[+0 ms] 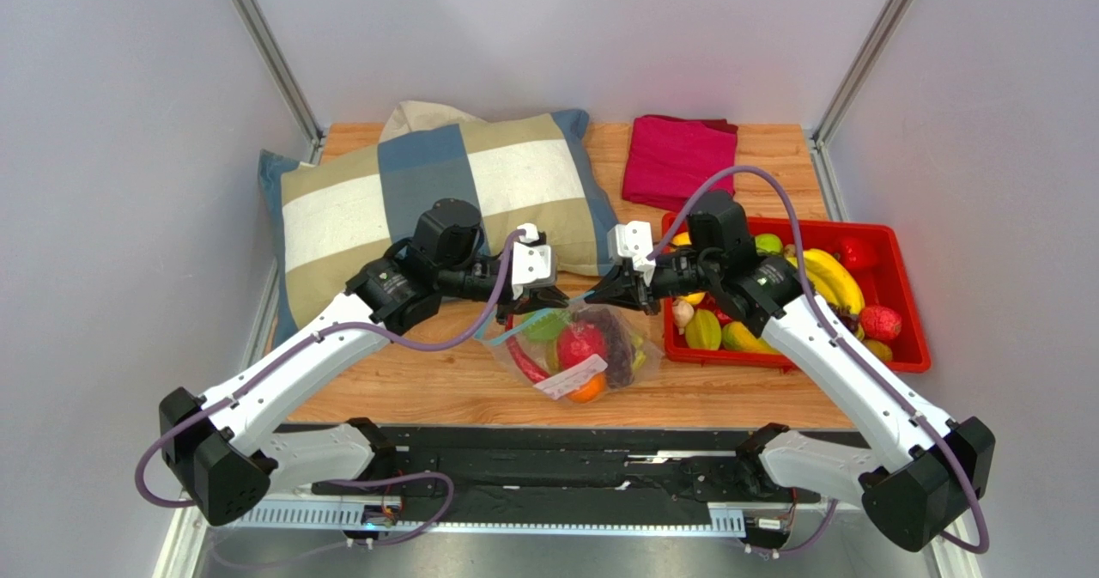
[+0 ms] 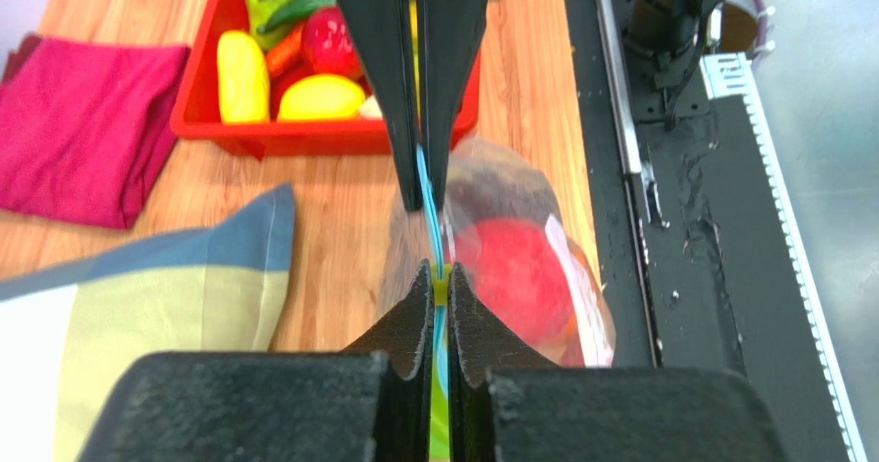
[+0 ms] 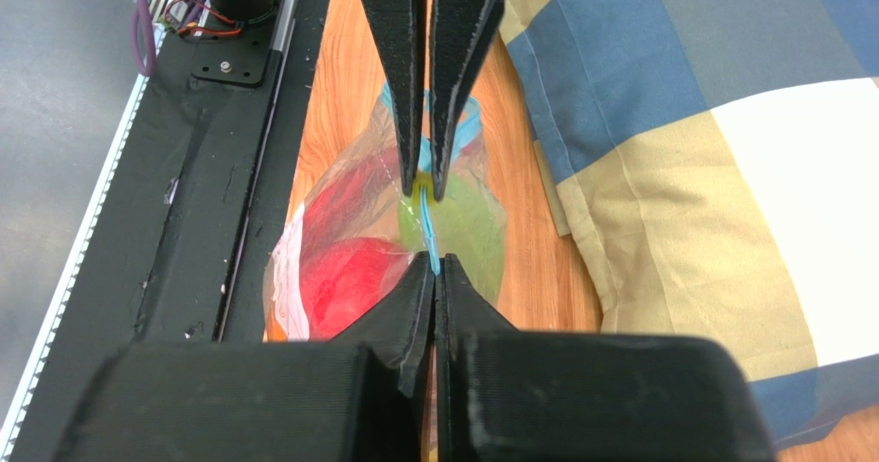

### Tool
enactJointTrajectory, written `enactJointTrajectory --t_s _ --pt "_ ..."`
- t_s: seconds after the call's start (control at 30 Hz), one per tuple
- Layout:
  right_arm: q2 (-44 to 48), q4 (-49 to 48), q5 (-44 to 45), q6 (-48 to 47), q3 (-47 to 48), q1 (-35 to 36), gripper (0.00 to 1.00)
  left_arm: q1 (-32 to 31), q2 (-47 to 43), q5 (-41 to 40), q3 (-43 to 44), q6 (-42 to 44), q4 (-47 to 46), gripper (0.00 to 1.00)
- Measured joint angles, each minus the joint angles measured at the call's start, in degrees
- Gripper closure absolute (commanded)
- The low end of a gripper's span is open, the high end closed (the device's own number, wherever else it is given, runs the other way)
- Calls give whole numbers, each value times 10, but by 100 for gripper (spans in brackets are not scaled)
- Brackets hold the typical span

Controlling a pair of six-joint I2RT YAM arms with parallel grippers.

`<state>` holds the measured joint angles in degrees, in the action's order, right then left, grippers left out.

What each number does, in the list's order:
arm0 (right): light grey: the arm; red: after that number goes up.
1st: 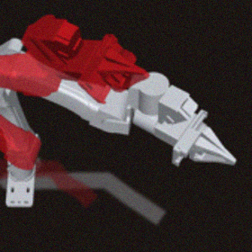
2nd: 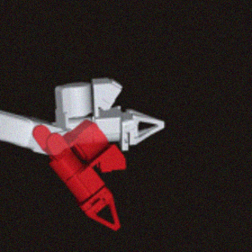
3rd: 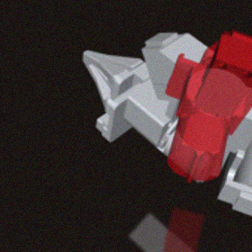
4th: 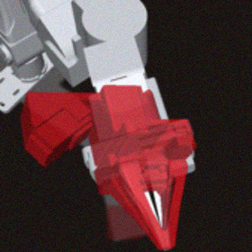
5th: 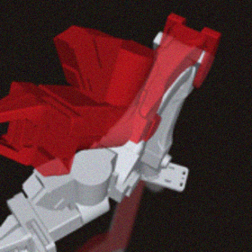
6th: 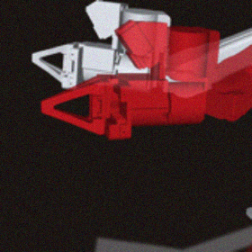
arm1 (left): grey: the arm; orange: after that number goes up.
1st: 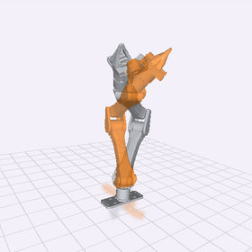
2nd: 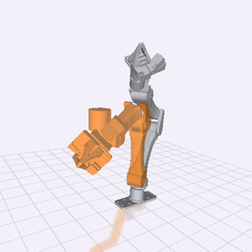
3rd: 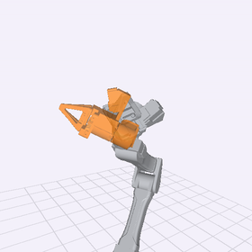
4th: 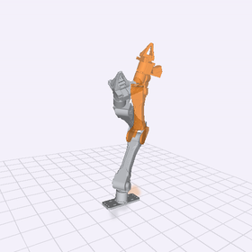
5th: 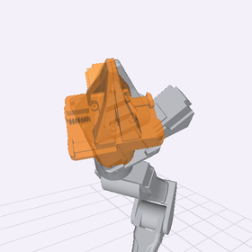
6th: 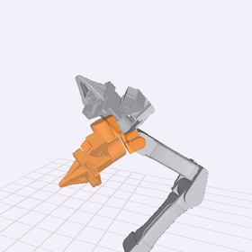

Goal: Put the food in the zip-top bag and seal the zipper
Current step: Zip the zipper food storage bag at the center of the board.

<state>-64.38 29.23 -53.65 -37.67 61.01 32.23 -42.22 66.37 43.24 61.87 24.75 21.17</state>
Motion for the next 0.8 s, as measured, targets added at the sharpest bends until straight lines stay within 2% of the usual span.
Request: enactJointTrajectory --t_s 0.4,0.77,0.8 --pt "10 -25 16 23 -11 -21 100 67 -47 -4 -54 47 75 100" --pt "34 -35 63 36 -23 -58 100 143 -109 -29 -113 114 204 100" --pt "36 -35 64 37 -23 -58 100 147 -112 -29 -114 117 212 97"
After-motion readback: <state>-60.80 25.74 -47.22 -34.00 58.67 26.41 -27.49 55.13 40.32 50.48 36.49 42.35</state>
